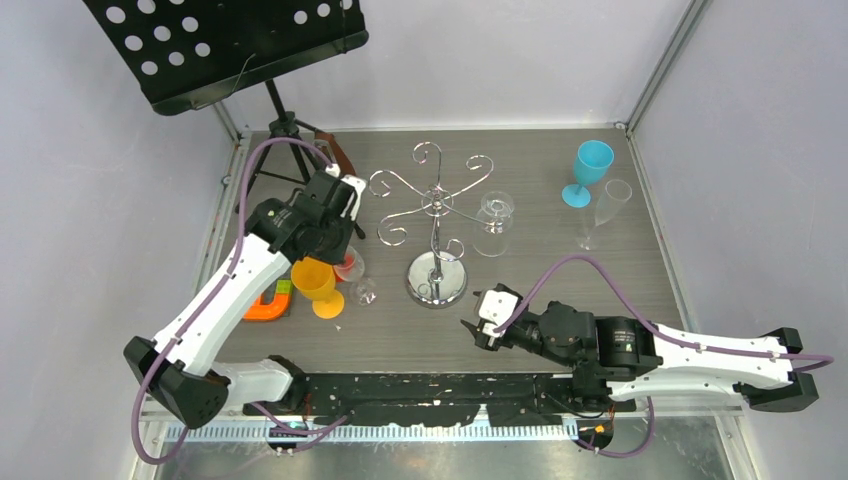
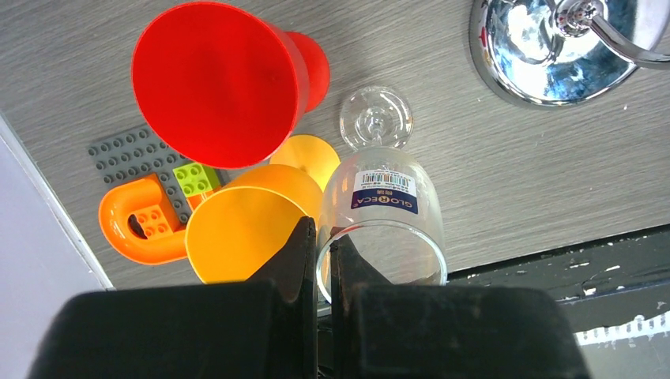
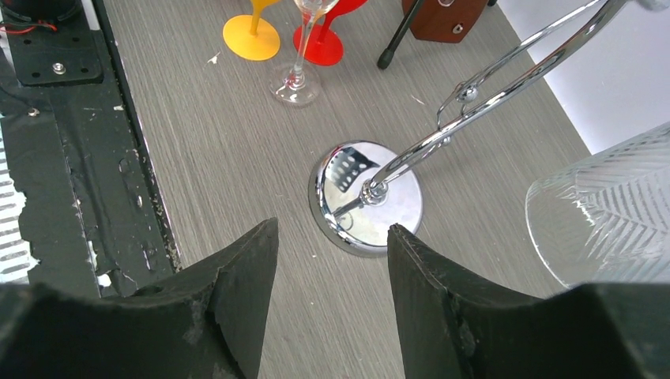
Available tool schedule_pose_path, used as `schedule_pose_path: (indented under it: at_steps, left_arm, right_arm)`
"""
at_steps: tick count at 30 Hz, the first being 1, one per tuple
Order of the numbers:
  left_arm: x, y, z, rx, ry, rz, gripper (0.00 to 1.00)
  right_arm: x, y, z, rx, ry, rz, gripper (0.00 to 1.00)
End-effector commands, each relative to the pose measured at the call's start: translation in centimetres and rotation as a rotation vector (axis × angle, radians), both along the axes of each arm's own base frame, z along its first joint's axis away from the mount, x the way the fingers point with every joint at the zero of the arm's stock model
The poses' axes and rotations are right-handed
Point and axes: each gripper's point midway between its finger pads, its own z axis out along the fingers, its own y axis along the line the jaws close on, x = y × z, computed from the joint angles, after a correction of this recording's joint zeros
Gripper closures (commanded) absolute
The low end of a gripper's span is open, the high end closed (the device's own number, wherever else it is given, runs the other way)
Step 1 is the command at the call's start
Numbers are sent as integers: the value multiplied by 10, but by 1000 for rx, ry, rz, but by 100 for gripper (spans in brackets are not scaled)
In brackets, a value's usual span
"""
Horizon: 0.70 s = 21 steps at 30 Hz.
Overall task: Take the wine glass off the wine glass rack
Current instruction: Place the wine glass at the center of the board.
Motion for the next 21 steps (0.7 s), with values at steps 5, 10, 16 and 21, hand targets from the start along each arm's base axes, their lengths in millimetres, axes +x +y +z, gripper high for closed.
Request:
schedule_pose_path:
  at_steps: [5, 10, 16, 21]
  left_arm:
    - [24, 2, 13, -17, -79, 25, 100]
    - [27, 4, 8, -12, -63, 33, 100]
    - [27, 2, 3, -15, -41, 24, 100]
    - [26, 1, 0, -14, -28, 18, 99]
  right_arm:
    - [2, -1, 6, 50, 6, -24, 40]
    - [3, -1, 4, 50, 8, -27, 40]
    - [3, -2, 4, 55, 16, -35, 39]
    - [2, -3, 3, 56, 26, -39, 38]
